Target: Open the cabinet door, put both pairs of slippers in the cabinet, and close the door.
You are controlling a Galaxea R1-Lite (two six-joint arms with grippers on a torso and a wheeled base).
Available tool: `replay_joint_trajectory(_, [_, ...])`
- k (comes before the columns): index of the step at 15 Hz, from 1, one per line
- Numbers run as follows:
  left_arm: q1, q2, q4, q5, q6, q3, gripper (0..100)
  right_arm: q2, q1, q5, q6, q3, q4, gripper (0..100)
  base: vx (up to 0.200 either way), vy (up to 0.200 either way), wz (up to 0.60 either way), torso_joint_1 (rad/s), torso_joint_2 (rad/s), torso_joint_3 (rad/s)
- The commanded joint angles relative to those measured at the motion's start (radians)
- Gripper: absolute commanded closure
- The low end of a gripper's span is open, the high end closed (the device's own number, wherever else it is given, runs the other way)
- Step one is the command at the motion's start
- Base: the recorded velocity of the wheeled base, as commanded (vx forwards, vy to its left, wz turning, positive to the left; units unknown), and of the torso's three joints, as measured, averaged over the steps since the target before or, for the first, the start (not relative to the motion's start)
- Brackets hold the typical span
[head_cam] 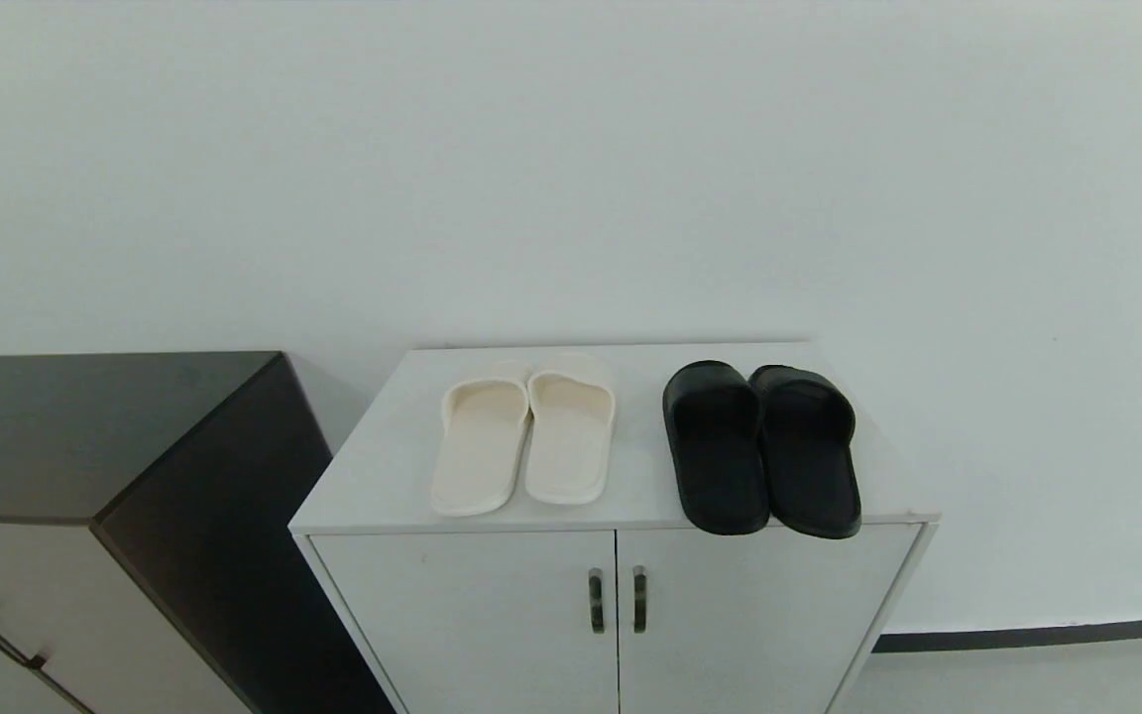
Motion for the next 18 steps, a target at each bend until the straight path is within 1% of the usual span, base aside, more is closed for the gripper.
replay_joint_trajectory(1, [0.0, 0.0, 0.0, 0.0, 0.0, 0.0, 100, 0.001, 0.0, 0.013, -0.005, 0.0, -0.001, 0, 0.0, 0.0, 0.0, 0.0, 0.0, 0.0])
replay_joint_trajectory(2, [0.0, 0.0, 0.0, 0.0, 0.0, 0.0, 100, 0.001, 0.0, 0.019, -0.019, -0.002, -0.001, 0, 0.0, 0.0, 0.0, 0.0, 0.0, 0.0])
replay_joint_trajectory(3, [0.0, 0.0, 0.0, 0.0, 0.0, 0.0, 100, 0.012, 0.002, 0.028, -0.024, -0.041, -0.007, 0, 0.0, 0.0, 0.0, 0.0, 0.0, 0.0])
replay_joint_trajectory(4, [0.0, 0.0, 0.0, 0.0, 0.0, 0.0, 100, 0.167, 0.023, 0.055, 0.122, -0.334, 0.008, 0, 0.0, 0.0, 0.0, 0.0, 0.0, 0.0])
replay_joint_trajectory(5, [0.0, 0.0, 0.0, 0.0, 0.0, 0.0, 100, 0.239, 0.034, 0.094, 0.113, -0.417, 0.049, 0, 0.0, 0.0, 0.0, 0.0, 0.0, 0.0])
replay_joint_trajectory(6, [0.0, 0.0, 0.0, 0.0, 0.0, 0.0, 100, 0.317, 0.035, 0.183, 0.05, -0.425, 0.062, 0, 0.0, 0.0, 0.0, 0.0, 0.0, 0.0])
replay_joint_trajectory(7, [0.0, 0.0, 0.0, 0.0, 0.0, 0.0, 100, 0.366, 0.035, 0.24, 0.042, -0.425, 0.062, 0, 0.0, 0.0, 0.0, 0.0, 0.0, 0.0])
replay_joint_trajectory(8, [0.0, 0.0, 0.0, 0.0, 0.0, 0.0, 100, 0.452, 0.057, 0.398, 0.051, -0.42, 0.071, 0, 0.0, 0.0, 0.0, 0.0, 0.0, 0.0])
replay_joint_trajectory(9, [0.0, 0.0, 0.0, 0.0, 0.0, 0.0, 100, 0.523, 0.078, 0.486, 0.082, -0.425, 0.065, 0, 0.0, 0.0, 0.0, 0.0, 0.0, 0.0])
replay_joint_trajectory(10, [0.0, 0.0, 0.0, 0.0, 0.0, 0.0, 100, 0.587, 0.081, 0.501, 0.107, -0.453, 0.054, 0, 0.0, 0.0, 0.0, 0.0, 0.0, 0.0])
replay_joint_trajectory(11, [0.0, 0.0, 0.0, 0.0, 0.0, 0.0, 100, 0.682, 0.117, 0.502, 0.12, -0.5, 0.045, 0, 0.0, 0.0, 0.0, 0.0, 0.0, 0.0])
replay_joint_trajectory(13, [0.0, 0.0, 0.0, 0.0, 0.0, 0.0, 100, 0.799, 0.169, 0.493, 0.145, -0.528, 0.014, 0, 0.0, 0.0, 0.0, 0.0, 0.0, 0.0])
replay_joint_trajectory(14, [0.0, 0.0, 0.0, 0.0, 0.0, 0.0, 100, 0.914, 0.242, 0.417, 0.157, -0.537, -0.066, 0, 0.0, 0.0, 0.0, 0.0, 0.0, 0.0])
replay_joint_trajectory(15, [0.0, 0.0, 0.0, 0.0, 0.0, 0.0, 100, 0.98, 0.351, 0.295, 0.151, -0.534, -0.132, 0, 0.0, 0.0, 0.0, 0.0, 0.0, 0.0])
replay_joint_trajectory(17, [0.0, 0.0, 0.0, 0.0, 0.0, 0.0, 100, 1.123, 0.618, 0.009, 0.179, -0.549, -0.291, 0, 0.0, 0.0, 0.0, 0.0, 0.0, 0.0])
replay_joint_trajectory(18, [0.0, 0.0, 0.0, 0.0, 0.0, 0.0, 100, 1.209, 0.681, -0.094, 0.214, -0.583, -0.353, 0, 0.0, 0.0, 0.0, 0.0, 0.0, 0.0])
